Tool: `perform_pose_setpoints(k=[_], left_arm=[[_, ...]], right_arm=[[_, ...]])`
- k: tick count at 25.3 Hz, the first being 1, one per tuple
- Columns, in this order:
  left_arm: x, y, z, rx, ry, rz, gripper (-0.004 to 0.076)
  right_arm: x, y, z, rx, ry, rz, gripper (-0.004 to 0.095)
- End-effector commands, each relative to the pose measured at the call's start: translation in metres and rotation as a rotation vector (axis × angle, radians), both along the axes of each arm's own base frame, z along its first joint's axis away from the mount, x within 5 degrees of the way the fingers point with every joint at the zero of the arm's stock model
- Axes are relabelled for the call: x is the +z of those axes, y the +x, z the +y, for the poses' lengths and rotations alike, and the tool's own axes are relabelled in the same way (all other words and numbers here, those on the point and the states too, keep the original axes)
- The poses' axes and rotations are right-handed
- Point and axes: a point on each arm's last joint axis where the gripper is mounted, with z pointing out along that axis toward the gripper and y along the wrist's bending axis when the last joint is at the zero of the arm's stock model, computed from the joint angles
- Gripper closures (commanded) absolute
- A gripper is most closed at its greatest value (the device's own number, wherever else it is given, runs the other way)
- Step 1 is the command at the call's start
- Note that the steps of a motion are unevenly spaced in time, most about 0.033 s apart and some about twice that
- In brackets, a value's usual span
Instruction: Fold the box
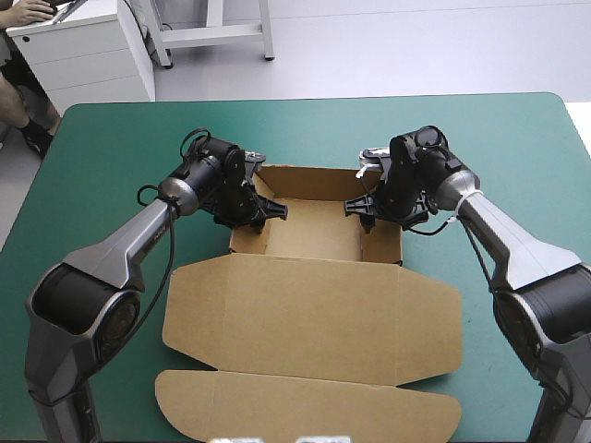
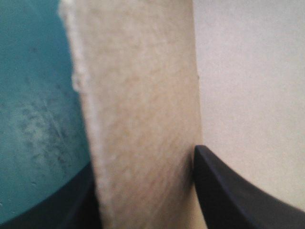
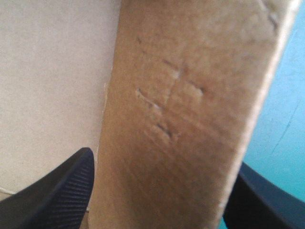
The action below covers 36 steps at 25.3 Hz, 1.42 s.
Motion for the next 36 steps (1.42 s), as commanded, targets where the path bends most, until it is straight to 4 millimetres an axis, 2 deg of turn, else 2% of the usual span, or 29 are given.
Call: perform_pose_setpoints(k=[1,4,7,10,13,16,19,23,24,27,30,33,36], left_arm=[[0.028,-0.006,0.002,-0.006,-0.020,-0.074,0.0290],[0.027,-0.006,0.006,-0.012,0.029,-0.067,0.0290],[0.038,-0.005,0.013,-0.017,0.097,-0.087,0.0290],[0.083,0.000,0.012,-0.015,0.066,-0.205,0.0290],[0.121,0.000,0.011,-0.006,0.001,-0.318,0.0290],[0.167,-0.006,0.014,-0.019,-0.063,-0.462,0.0319],[0.199,-0.020,0.022,-0.113,-0.055,-0.574,0.0440],[0.229,-0.046,0.036,-0.117,-0.066,-0.651,0.0730],[0.236,-0.053,0.040,-0.118,-0.077,-0.667,0.0727],[0.250,-0.076,0.051,-0.118,-0.099,-0.694,0.0731],[0.256,-0.101,0.064,-0.146,-0.082,-0.706,0.0734],[0.249,-0.127,0.079,-0.143,-0.048,-0.686,0.0733],[0.234,-0.151,0.092,-0.143,-0.030,-0.639,0.0734]], right_arm=[[0.027,-0.004,-0.002,-0.012,0.024,-0.089,0.0242],[0.030,-0.003,-0.003,-0.018,0.022,-0.109,0.0242],[0.047,-0.003,-0.006,-0.040,0.014,-0.168,0.0242],[0.070,-0.006,-0.011,-0.054,0.044,-0.228,0.0242],[0.085,-0.012,-0.014,-0.054,0.049,-0.260,0.0242],[0.106,-0.023,-0.021,-0.059,0.050,-0.310,0.0242],[0.121,-0.038,-0.029,-0.063,0.032,-0.312,0.0242],[0.136,-0.053,-0.036,-0.063,0.034,-0.346,0.0242],[0.139,-0.055,-0.036,-0.063,0.042,-0.351,0.0242],[0.143,-0.059,-0.036,-0.061,0.064,-0.355,0.0242],[0.143,-0.060,-0.036,-0.060,0.072,-0.352,0.0242],[0.142,-0.059,-0.035,-0.060,0.071,-0.350,0.0242],[0.137,-0.054,-0.033,-0.060,0.067,-0.342,0.0242]])
